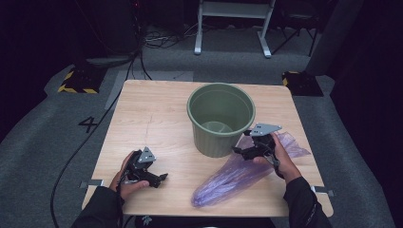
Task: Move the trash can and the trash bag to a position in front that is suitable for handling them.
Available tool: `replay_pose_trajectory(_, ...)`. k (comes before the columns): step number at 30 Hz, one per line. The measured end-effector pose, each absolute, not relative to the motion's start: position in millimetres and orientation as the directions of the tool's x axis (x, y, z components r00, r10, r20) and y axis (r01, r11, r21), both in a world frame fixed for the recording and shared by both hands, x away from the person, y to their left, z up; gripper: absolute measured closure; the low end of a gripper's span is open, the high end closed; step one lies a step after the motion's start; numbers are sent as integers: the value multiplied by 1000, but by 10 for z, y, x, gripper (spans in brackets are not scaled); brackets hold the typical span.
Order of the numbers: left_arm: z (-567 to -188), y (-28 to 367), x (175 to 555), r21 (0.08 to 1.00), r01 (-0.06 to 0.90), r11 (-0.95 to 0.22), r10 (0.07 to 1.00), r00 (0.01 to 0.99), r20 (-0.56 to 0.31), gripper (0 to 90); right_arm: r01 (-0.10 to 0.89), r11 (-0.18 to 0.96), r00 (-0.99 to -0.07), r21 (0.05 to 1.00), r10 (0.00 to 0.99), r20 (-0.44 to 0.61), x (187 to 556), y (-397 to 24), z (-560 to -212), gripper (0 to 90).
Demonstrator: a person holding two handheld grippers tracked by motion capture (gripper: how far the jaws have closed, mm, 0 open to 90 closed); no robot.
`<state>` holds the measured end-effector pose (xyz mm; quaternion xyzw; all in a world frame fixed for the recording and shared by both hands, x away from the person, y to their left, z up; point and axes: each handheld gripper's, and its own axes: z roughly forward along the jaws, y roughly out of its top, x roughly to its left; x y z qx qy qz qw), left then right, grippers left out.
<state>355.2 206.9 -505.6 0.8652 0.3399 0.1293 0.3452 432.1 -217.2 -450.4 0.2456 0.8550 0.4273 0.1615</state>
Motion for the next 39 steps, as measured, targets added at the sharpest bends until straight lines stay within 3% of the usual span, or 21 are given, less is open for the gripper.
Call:
replay_pose_trajectory(17, -5056, 2068, 3552, 685, 499, -530, 677, 735, -11, 0, 241, 551, -844, 799, 526, -107, 4283, -1918, -4493, 158)
replay_pose_trajectory(32, -5057, 2067, 3552, 686, 499, -529, 678, 735, -11, 0, 271, 535, -817, 800, 567, -103, 3992, -2247, -4386, 172)
replay_pose_trajectory(39, -5056, 2063, 3551, 685, 501, -529, 680, 733, -11, 0, 257, 548, -837, 796, 537, -100, 3704, -2349, -4462, 170)
